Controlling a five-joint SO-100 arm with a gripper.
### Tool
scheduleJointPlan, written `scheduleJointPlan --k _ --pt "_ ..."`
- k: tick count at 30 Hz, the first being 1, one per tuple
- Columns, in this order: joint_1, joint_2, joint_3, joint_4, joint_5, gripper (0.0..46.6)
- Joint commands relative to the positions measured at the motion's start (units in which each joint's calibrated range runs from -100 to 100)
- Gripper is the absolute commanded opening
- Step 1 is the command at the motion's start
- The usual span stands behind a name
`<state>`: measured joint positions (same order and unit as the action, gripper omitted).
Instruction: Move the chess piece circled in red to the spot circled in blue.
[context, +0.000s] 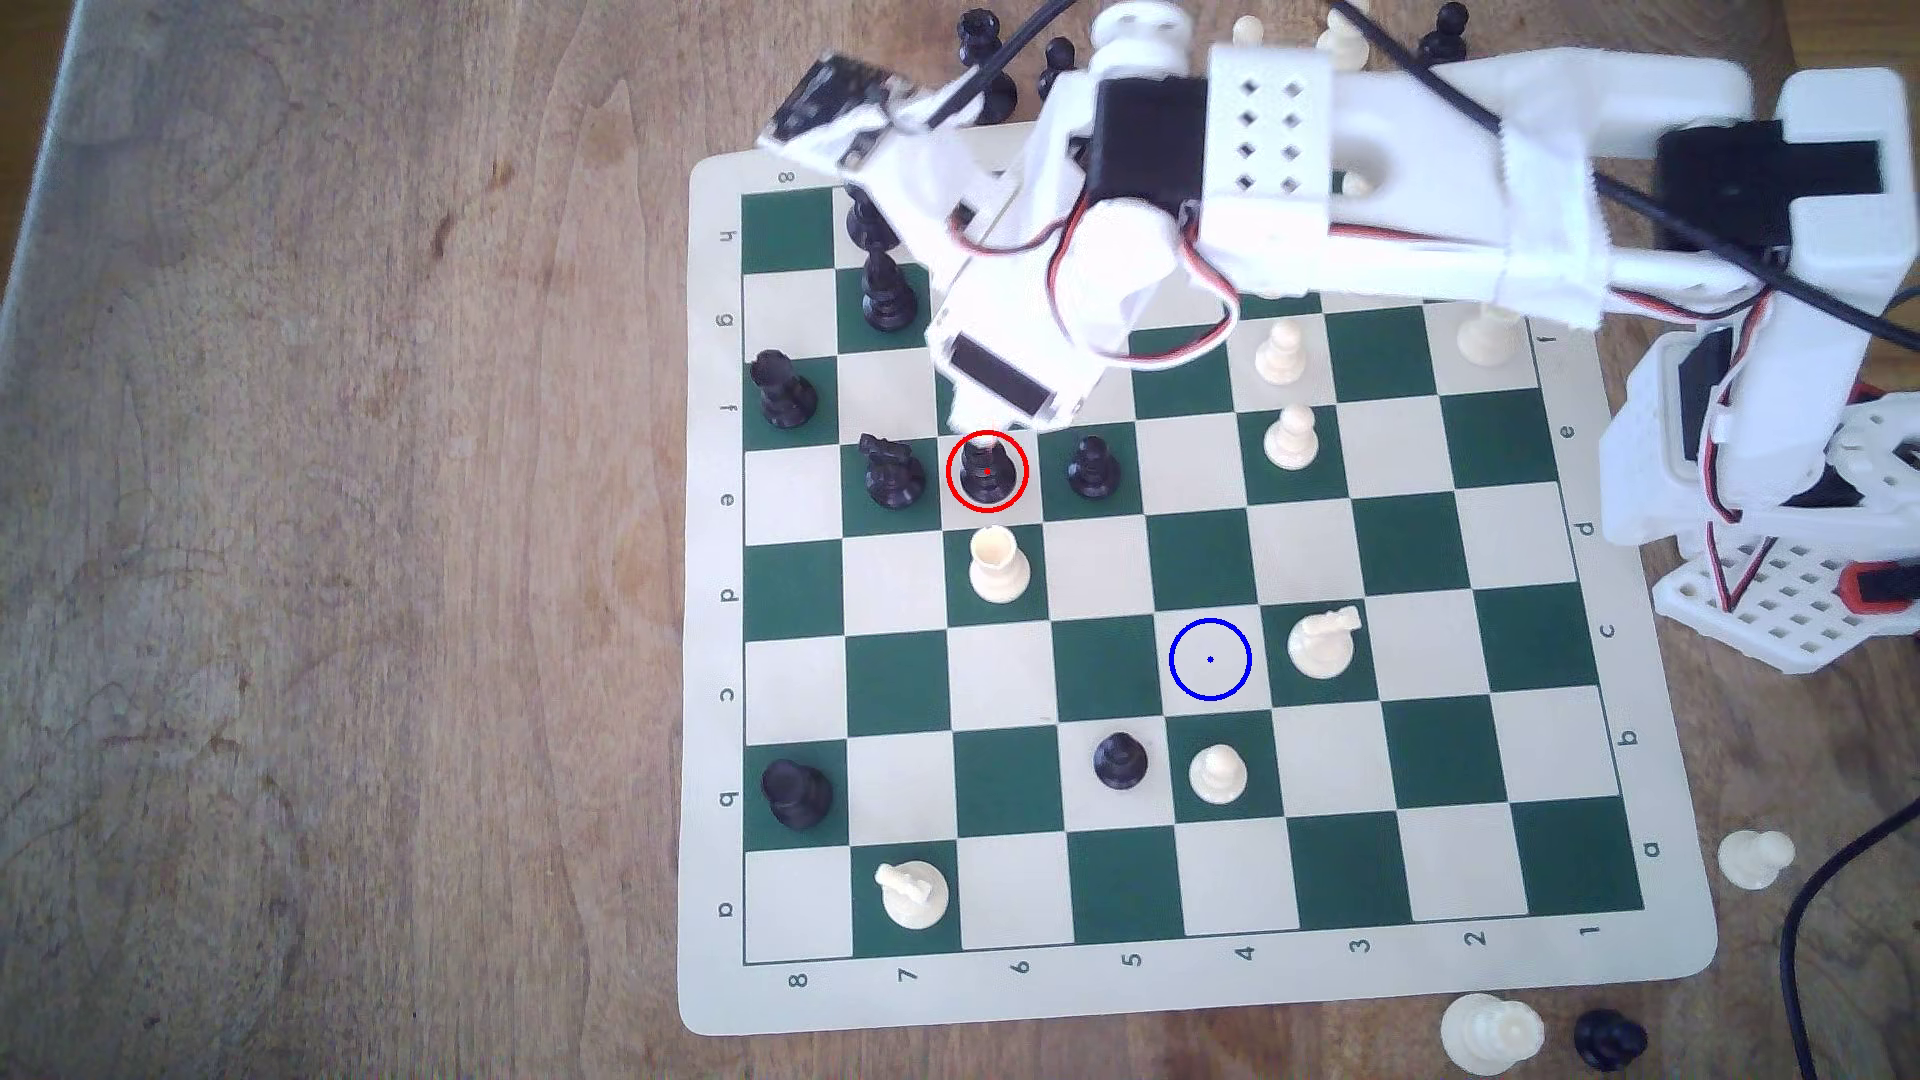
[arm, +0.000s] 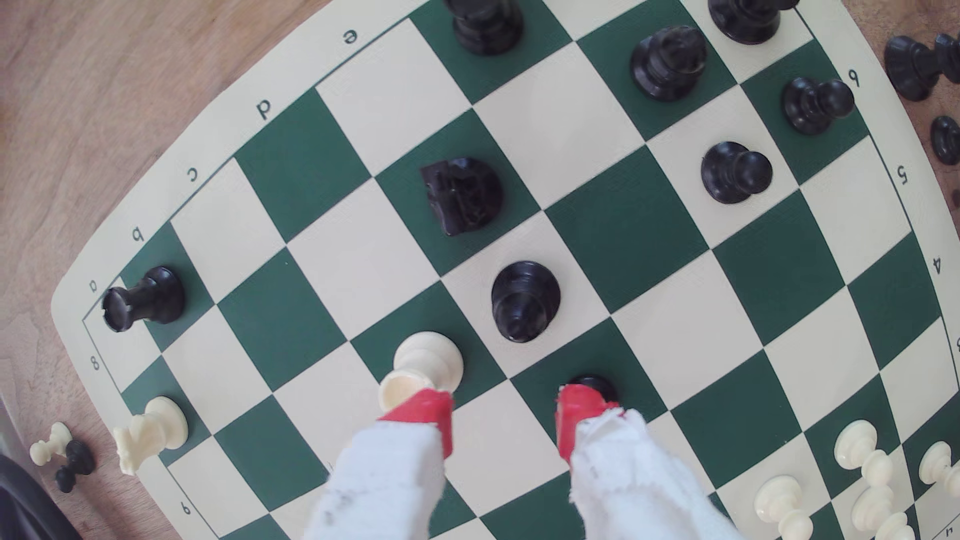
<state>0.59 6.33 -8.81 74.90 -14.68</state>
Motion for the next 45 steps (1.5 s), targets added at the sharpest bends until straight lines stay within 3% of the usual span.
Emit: scheduleJointPlan --k 1,4,9,12,32,45 --pt "-0.3 1.2 -6.1 0.2 0.2 13.6" --pt "0.0 3.8 -6.9 0.0 0.4 13.6" --pt "1.0 5.4 -6.9 -0.7 0.6 17.9" --pt "1.2 6.2 -6.9 -1.3 0.9 15.8" --pt "0.5 12.4 -7.1 -5.9 1.8 15.4" --pt "-0.4 13.3 -7.1 -6.1 1.7 10.7"
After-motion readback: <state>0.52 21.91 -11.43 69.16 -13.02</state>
